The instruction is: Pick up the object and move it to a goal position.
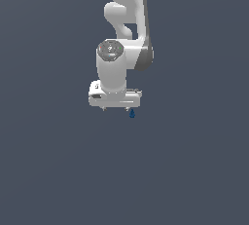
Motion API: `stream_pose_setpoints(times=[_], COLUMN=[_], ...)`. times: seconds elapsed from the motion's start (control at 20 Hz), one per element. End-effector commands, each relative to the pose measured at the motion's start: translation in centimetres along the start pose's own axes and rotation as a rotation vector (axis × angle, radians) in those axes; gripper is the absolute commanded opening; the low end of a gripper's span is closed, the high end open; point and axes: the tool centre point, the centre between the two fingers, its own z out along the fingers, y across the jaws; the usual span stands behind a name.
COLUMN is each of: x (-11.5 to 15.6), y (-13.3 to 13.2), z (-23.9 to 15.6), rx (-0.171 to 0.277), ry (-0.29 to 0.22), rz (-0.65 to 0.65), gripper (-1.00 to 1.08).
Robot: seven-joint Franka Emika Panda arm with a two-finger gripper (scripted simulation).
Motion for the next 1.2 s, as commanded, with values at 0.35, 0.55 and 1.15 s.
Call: stream_pose_setpoints(times=[0.35,0.55,1.15], x=[-2.2,-3.5,-5.0], y=[-4.1,-6.0,-7.9], z=[3.0,4.4,5.7], rx=[0.001,0.002,0.004], ry=[0.022,0.034,0.044], rz=[-0.1,-0.15,-0.201], gripper=[1.0,1.0,1.0])
